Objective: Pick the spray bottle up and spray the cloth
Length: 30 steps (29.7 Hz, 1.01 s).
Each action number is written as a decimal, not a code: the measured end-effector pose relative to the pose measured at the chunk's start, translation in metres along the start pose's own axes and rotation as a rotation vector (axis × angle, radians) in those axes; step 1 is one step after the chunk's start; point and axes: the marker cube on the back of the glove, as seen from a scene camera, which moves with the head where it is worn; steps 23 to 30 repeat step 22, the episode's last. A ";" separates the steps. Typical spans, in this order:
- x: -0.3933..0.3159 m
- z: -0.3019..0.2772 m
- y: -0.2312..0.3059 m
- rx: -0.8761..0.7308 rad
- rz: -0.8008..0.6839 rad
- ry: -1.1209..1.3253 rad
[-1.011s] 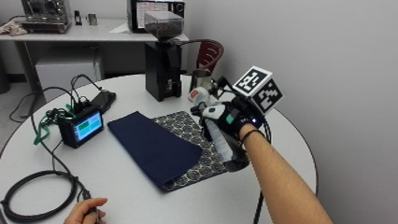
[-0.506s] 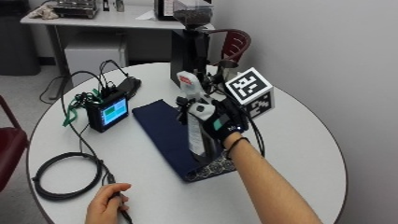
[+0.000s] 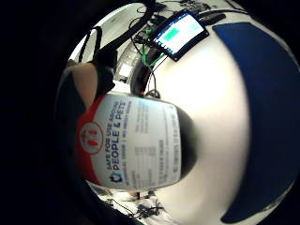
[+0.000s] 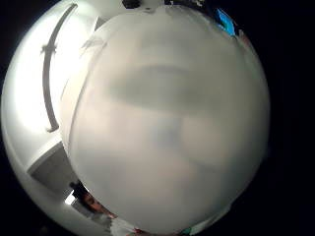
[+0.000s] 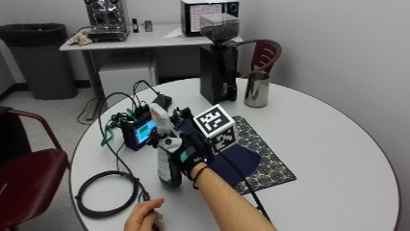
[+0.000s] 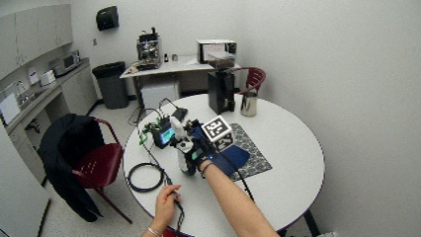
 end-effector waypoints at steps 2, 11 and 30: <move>0.010 0.003 0.003 -0.005 0.002 -0.017; 0.015 0.003 0.013 -0.069 -0.046 0.008; 0.023 -0.086 0.082 -0.101 -0.031 0.117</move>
